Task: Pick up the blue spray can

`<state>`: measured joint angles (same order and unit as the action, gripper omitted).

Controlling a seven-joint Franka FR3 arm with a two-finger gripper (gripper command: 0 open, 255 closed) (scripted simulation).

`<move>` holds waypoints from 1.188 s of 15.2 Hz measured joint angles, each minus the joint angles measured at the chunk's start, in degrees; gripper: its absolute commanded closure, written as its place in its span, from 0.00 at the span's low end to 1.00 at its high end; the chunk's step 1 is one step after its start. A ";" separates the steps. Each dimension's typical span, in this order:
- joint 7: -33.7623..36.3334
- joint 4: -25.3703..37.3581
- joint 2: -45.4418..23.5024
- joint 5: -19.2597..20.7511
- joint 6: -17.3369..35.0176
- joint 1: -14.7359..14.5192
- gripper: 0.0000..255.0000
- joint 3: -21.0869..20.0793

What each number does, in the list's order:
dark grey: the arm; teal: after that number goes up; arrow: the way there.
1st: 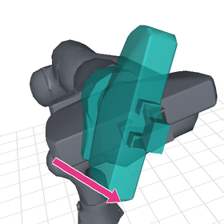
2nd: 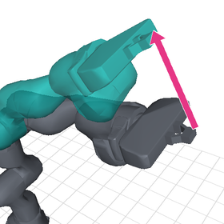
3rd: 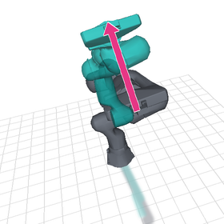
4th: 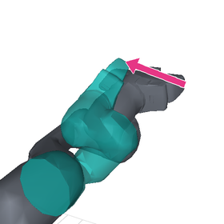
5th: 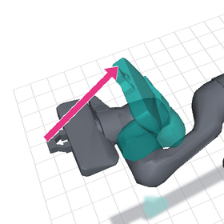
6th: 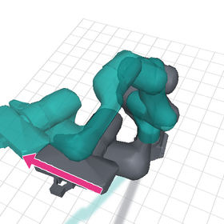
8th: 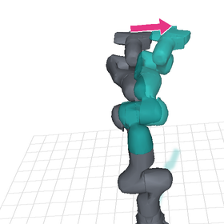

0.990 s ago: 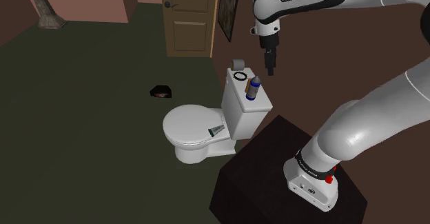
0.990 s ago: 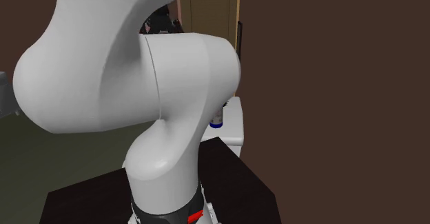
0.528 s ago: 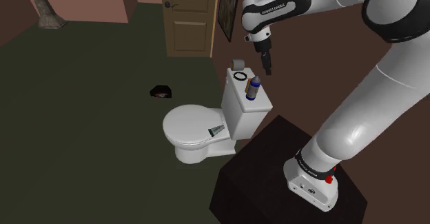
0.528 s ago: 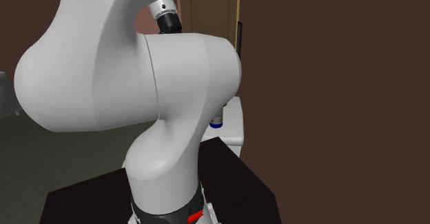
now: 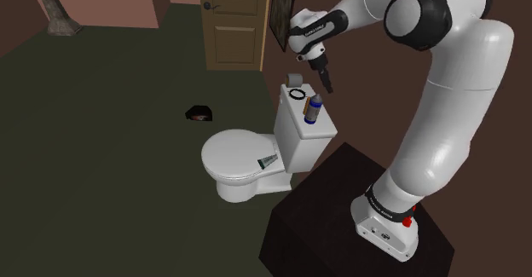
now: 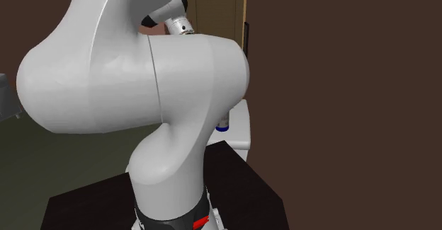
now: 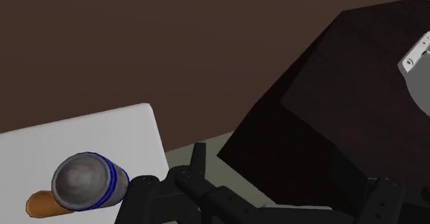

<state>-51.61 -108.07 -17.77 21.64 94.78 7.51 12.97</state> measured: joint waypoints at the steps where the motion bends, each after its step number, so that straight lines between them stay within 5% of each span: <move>1: -1.29 2.16 -2.50 0.58 0.10 0.41 0.00 0.15; 9: -10.32 20.24 -22.06 4.98 -0.34 3.23 0.00 0.78; 18: -20.63 48.67 -46.05 8.51 -5.40 6.25 0.00 1.55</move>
<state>-72.25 -59.39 -63.82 30.14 89.38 13.76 14.52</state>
